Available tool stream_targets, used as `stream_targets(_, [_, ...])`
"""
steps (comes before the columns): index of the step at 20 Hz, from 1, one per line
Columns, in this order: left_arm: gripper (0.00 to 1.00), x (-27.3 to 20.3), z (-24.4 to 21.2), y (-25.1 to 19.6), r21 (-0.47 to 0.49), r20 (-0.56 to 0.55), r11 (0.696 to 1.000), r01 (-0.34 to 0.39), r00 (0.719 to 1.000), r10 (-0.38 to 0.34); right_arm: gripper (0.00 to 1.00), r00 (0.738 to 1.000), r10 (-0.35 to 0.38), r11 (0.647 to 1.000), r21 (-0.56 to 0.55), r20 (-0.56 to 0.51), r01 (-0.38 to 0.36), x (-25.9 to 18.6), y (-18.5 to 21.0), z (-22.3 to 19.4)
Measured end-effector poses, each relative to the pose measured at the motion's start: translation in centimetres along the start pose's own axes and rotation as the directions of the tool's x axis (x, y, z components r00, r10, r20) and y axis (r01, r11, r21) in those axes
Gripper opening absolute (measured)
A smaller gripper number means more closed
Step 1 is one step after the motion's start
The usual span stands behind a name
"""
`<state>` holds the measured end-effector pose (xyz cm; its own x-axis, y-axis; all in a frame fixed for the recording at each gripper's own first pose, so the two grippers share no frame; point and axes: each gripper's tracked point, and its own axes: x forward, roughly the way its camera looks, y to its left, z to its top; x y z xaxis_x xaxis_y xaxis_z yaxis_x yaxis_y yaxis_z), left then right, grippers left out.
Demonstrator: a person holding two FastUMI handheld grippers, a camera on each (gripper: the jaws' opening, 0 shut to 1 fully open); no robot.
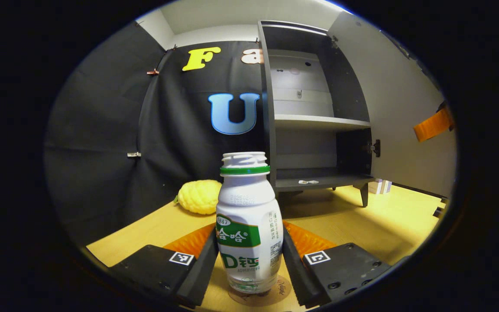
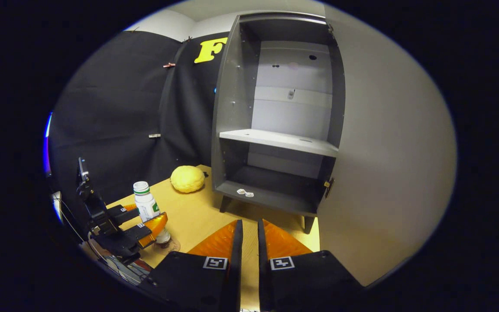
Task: Open the cabinet door with the right hand, grasp the bottle in the cabinet with the left hand and place it on the coaster, then close the cabinet door with the right hand.
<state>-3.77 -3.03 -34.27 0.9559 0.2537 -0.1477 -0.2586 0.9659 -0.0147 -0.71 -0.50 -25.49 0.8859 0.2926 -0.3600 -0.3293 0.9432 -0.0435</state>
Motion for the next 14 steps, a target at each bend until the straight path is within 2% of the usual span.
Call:
stream_targets(1, [0.77, -0.2, -0.4, 0.2, 0.003, 0.000, 1.000, -0.012, 1.000, 0.012, 0.21, 1.000, 0.010, 1.000, 0.006, -0.006, -0.010, 0.1, 0.4, -0.3])
stream_targets(9, [0.77, 0.0, -1.6, -1.5, 0.032, 0.016, 0.999, 0.024, 1.000, -0.024, 0.21, 0.998, 0.031, 0.999, 0.019, -0.051, -0.030, 0.6, 2.0, -2.2])
stream_targets(12, [0.80, -0.1, -2.7, -1.2, 0.017, -0.011, 1.000, 0.014, 1.000, -0.014, 0.21, 0.998, 0.031, 0.999, 0.035, -0.059, -0.029, 0.5, 2.3, -2.4])
stream_targets(13, [0.80, -0.5, -3.0, -0.9, 0.022, -0.026, 1.000, -0.003, 1.000, 0.004, 0.21, 0.998, 0.031, 0.999, 0.041, -0.063, -0.029, 0.4, 2.3, -2.4])
stream_targets(14, [0.85, -0.4, -3.2, -0.2, 0.037, -0.027, 0.999, -0.031, 0.999, 0.032, 0.21, 0.997, 0.032, 0.998, 0.048, -0.065, -0.029, 0.3, 2.5, -2.4])
